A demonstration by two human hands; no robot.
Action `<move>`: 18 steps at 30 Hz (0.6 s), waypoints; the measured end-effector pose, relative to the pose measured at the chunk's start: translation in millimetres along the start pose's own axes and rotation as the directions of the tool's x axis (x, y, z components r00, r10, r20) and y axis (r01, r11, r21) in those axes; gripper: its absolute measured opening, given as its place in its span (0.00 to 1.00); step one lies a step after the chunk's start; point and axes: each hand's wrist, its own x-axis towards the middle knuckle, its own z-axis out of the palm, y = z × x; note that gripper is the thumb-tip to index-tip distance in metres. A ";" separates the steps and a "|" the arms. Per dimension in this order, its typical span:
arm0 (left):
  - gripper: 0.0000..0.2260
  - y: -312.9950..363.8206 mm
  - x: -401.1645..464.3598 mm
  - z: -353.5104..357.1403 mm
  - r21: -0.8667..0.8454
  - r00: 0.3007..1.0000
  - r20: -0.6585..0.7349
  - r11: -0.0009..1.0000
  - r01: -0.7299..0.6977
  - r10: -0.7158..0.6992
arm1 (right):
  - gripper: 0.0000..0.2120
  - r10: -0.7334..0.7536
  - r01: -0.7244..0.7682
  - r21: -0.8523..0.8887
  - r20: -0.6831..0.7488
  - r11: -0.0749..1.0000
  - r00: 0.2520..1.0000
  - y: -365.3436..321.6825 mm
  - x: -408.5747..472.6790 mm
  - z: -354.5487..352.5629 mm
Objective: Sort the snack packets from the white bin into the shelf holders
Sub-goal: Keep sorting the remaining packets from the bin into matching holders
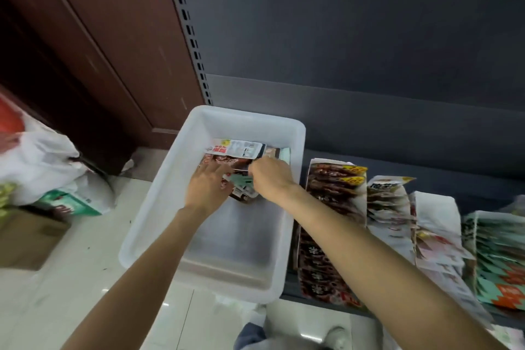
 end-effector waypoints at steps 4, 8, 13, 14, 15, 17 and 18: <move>0.11 -0.2 6.3 11.4 0.025 0.998 0.002 0.997 -0.066 0.066 | 0.12 0.011 -0.010 -0.175 0.003 0.985 1.000 -6.7 16.9 15.0; 0.10 0.6 11.4 16.7 0.123 0.984 -0.044 0.979 -0.165 0.171 | 0.12 -0.066 0.042 -0.298 -0.069 0.954 0.995 -7.3 21.7 25.2; 0.06 -2.8 16.6 23.6 0.227 0.941 -0.064 0.923 -0.311 0.332 | 0.11 -0.048 0.021 -0.302 -0.082 0.953 0.995 -5.9 21.9 24.2; 0.06 -2.7 18.1 23.4 0.258 0.933 -0.048 0.907 -0.334 0.357 | 0.11 -0.041 0.017 -0.300 -0.075 0.954 0.996 -6.2 21.4 24.0; 0.06 -2.7 19.8 22.7 0.290 0.925 -0.031 0.889 -0.355 0.379 | 0.11 -0.034 0.013 -0.298 -0.064 0.954 0.997 -6.6 20.6 24.3; 0.06 -2.9 24.5 21.4 0.340 0.911 -0.032 0.861 -0.377 0.412 | 0.11 -0.020 0.003 -0.295 -0.054 0.956 0.998 -6.9 18.2 24.0; 0.07 -3.5 26.8 21.2 0.362 0.905 -0.045 0.851 -0.380 0.423 | 0.11 -0.017 0.000 -0.292 -0.055 0.956 0.998 -6.6 17.1 22.8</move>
